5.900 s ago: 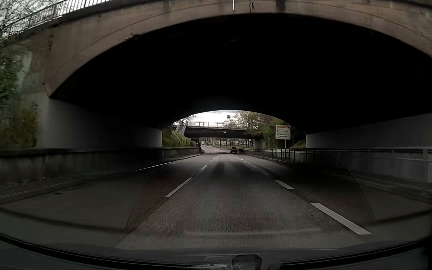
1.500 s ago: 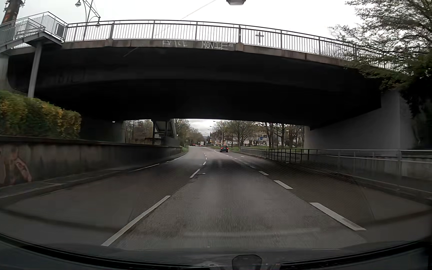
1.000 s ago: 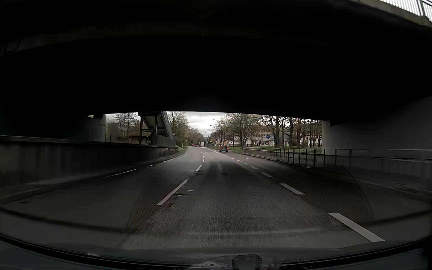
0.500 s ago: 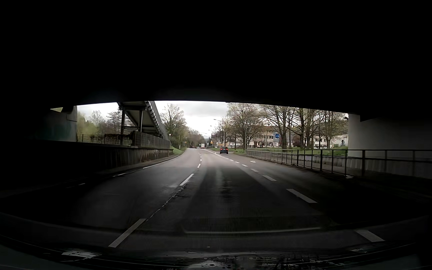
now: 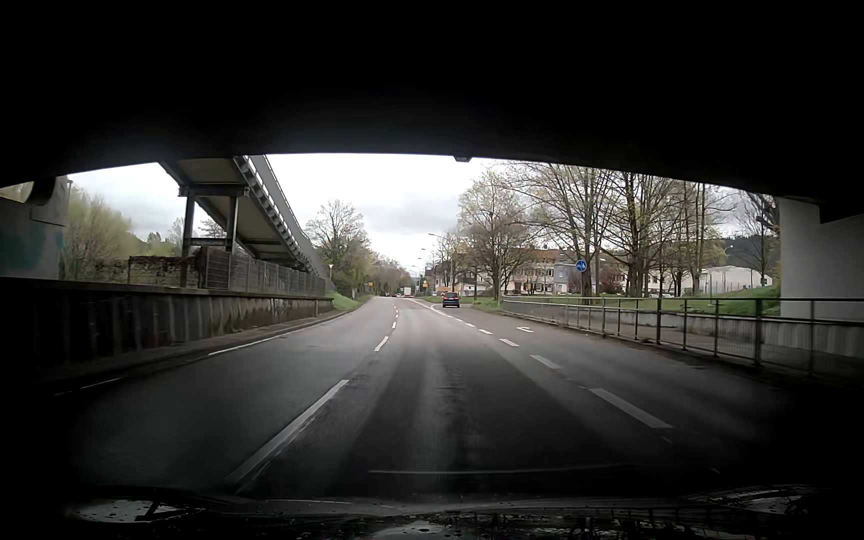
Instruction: Follow the waypoints while adhering to traffic rules and regulations
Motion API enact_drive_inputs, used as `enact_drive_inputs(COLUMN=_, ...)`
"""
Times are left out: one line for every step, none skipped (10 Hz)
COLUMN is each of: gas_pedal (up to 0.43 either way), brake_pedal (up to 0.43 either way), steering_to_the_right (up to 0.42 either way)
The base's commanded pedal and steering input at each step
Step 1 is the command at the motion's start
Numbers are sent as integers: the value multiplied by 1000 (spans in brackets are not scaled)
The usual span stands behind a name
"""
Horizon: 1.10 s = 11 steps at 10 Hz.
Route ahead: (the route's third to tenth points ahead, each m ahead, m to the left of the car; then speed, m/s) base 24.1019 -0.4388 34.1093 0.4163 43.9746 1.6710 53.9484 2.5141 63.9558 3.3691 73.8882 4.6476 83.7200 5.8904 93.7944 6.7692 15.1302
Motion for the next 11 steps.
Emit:
enact_drive_inputs(gas_pedal=150, brake_pedal=0, steering_to_the_right=-3)
enact_drive_inputs(gas_pedal=150, brake_pedal=0, steering_to_the_right=-3)
enact_drive_inputs(gas_pedal=150, brake_pedal=0, steering_to_the_right=-4)
enact_drive_inputs(gas_pedal=150, brake_pedal=0, steering_to_the_right=-6)
enact_drive_inputs(gas_pedal=150, brake_pedal=0, steering_to_the_right=-6)
enact_drive_inputs(gas_pedal=150, brake_pedal=0, steering_to_the_right=-6)
enact_drive_inputs(gas_pedal=150, brake_pedal=0, steering_to_the_right=-7)
enact_drive_inputs(gas_pedal=150, brake_pedal=0, steering_to_the_right=-7)
enact_drive_inputs(gas_pedal=150, brake_pedal=0, steering_to_the_right=-7)
enact_drive_inputs(gas_pedal=150, brake_pedal=0, steering_to_the_right=-7)
enact_drive_inputs(gas_pedal=150, brake_pedal=0, steering_to_the_right=-7)
